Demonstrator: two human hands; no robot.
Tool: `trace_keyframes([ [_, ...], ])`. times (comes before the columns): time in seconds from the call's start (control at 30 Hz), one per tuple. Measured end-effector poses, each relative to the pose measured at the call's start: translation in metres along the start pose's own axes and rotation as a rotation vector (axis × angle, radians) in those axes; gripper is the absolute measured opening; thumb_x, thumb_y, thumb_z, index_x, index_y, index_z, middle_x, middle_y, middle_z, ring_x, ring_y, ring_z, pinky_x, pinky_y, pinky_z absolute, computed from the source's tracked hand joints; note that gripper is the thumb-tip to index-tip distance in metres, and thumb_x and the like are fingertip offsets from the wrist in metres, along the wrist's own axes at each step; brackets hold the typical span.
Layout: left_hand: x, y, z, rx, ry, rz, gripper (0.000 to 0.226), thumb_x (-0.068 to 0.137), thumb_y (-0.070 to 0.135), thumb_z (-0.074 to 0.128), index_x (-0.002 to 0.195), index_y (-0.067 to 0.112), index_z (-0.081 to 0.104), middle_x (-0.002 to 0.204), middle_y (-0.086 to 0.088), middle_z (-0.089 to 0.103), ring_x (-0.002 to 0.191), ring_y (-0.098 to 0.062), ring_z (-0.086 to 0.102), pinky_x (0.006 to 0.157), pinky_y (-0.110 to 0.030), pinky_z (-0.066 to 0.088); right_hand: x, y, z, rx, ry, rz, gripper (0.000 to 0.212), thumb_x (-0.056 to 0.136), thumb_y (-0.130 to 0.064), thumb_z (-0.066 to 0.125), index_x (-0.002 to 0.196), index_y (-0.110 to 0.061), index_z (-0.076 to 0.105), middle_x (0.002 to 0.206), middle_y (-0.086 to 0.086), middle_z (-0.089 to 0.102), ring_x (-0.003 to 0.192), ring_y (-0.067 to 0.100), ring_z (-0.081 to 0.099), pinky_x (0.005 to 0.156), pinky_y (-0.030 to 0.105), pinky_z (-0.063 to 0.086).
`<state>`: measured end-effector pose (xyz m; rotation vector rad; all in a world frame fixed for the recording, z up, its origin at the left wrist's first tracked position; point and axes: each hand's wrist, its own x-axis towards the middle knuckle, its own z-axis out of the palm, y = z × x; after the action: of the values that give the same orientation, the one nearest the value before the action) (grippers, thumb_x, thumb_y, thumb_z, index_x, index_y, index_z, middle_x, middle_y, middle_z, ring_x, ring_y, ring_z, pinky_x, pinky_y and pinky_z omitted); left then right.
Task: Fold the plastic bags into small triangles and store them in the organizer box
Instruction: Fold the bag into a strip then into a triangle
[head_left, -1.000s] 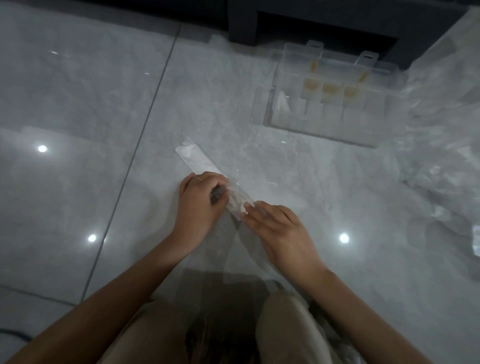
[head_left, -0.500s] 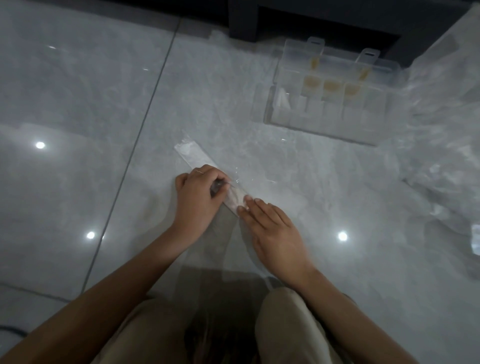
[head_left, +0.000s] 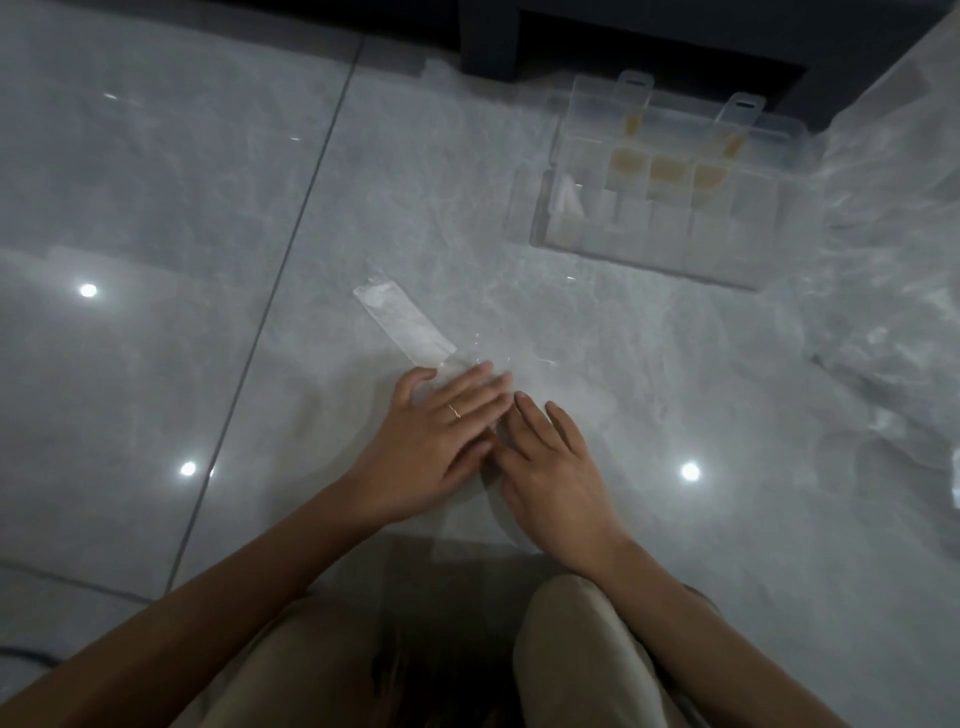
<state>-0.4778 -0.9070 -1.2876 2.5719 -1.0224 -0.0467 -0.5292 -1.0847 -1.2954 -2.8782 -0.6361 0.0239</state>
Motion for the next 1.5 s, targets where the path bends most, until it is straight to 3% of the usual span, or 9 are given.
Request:
trace_keyframes([
  [0.1, -0.010, -0.011, 0.005, 0.181, -0.142, 0.053, 0.057, 0.096, 0.042, 0.035, 0.146, 0.014, 0.039, 0.154, -0.002, 0.031, 0.144, -0.012, 0.024, 0.111, -0.048, 0.015, 0.000, 0.001, 0.003, -0.003, -0.003, -0.007, 0.049, 0.086, -0.023, 0.038, 0.127, -0.017, 0.062, 0.135, 0.012, 0.058, 0.129, 0.032, 0.050, 0.108, 0.048, 0.027],
  [0.3, -0.015, -0.038, -0.001, 0.271, -0.183, -0.062, 0.064, 0.097, 0.050, 0.028, 0.150, 0.013, 0.032, 0.158, -0.001, 0.022, 0.144, -0.013, 0.022, 0.111, -0.054, 0.012, 0.000, 0.003, 0.002, -0.038, 0.013, -0.023, 0.055, 0.083, -0.014, 0.033, 0.131, -0.016, 0.059, 0.137, 0.014, 0.056, 0.127, 0.034, 0.052, 0.108, 0.052, 0.023],
  [0.57, -0.016, -0.039, 0.002, 0.275, -0.144, -0.076, 0.063, 0.098, 0.050, 0.027, 0.151, 0.016, 0.029, 0.158, 0.000, 0.022, 0.145, -0.014, 0.024, 0.112, -0.059, 0.012, 0.030, 0.048, -0.004, -0.092, 0.256, -0.284, 0.019, 0.089, -0.003, 0.057, 0.097, -0.011, 0.073, 0.101, 0.004, 0.070, 0.084, 0.023, 0.066, 0.102, 0.044, 0.040],
  [0.73, -0.015, -0.039, 0.001, 0.275, -0.133, -0.060, 0.064, 0.098, 0.049, 0.028, 0.151, 0.014, 0.029, 0.158, -0.001, 0.022, 0.145, -0.015, 0.023, 0.115, -0.056, 0.007, 0.046, 0.060, -0.009, -0.124, 0.321, -0.477, 0.026, 0.094, 0.000, 0.049, 0.081, -0.009, 0.070, 0.078, 0.005, 0.064, 0.069, 0.024, 0.061, 0.092, 0.037, 0.043],
  [1.0, -0.016, -0.038, 0.000, 0.242, -0.134, -0.071, 0.061, 0.097, 0.043, 0.031, 0.150, 0.013, 0.029, 0.158, -0.002, 0.021, 0.145, -0.015, 0.023, 0.116, -0.055, 0.003, 0.059, 0.064, -0.012, -0.116, 0.349, -0.629, 0.021, 0.087, 0.003, 0.055, 0.078, -0.010, 0.068, 0.066, 0.003, 0.053, 0.060, 0.021, 0.051, 0.081, 0.033, 0.043],
  [1.17, -0.014, -0.032, 0.000, 0.243, -0.138, -0.092, 0.060, 0.095, 0.038, 0.034, 0.148, 0.010, 0.033, 0.156, -0.006, 0.029, 0.144, -0.019, 0.026, 0.117, -0.050, 0.005, 0.060, 0.050, -0.016, -0.129, 0.311, -0.586, 0.025, 0.090, 0.002, 0.047, 0.077, -0.012, 0.063, 0.071, 0.004, 0.055, 0.064, 0.022, 0.052, 0.079, 0.033, 0.044],
  [1.33, -0.017, -0.024, 0.004, 0.107, -0.123, -0.096, 0.062, 0.093, 0.035, 0.039, 0.148, 0.008, 0.031, 0.155, -0.007, 0.032, 0.144, -0.019, 0.027, 0.117, -0.046, 0.016, 0.057, 0.028, -0.022, 0.033, 0.205, -0.444, 0.016, 0.079, -0.006, 0.054, 0.089, -0.013, 0.064, 0.099, 0.004, 0.069, 0.074, 0.023, 0.061, 0.069, 0.032, 0.047],
  [1.43, -0.019, -0.018, 0.005, -0.054, -0.071, -0.141, 0.054, 0.094, 0.038, 0.043, 0.141, 0.011, 0.045, 0.146, -0.002, 0.045, 0.136, -0.011, 0.039, 0.117, -0.040, 0.020, 0.053, 0.015, -0.031, 0.194, 0.183, -0.256, 0.020, 0.085, -0.013, 0.046, 0.090, -0.012, 0.065, 0.081, 0.001, 0.068, 0.062, 0.019, 0.058, 0.061, 0.028, 0.042],
  [1.5, -0.019, -0.009, 0.005, -0.214, 0.027, -0.249, 0.043, 0.093, 0.039, 0.045, 0.122, 0.014, 0.063, 0.126, -0.002, 0.064, 0.115, -0.007, 0.057, 0.117, -0.031, 0.020, 0.051, 0.006, -0.038, 0.407, 0.115, -0.012, 0.016, 0.092, -0.016, 0.043, 0.090, -0.011, 0.058, 0.066, 0.000, 0.060, 0.052, 0.019, 0.053, 0.050, 0.025, 0.035],
])
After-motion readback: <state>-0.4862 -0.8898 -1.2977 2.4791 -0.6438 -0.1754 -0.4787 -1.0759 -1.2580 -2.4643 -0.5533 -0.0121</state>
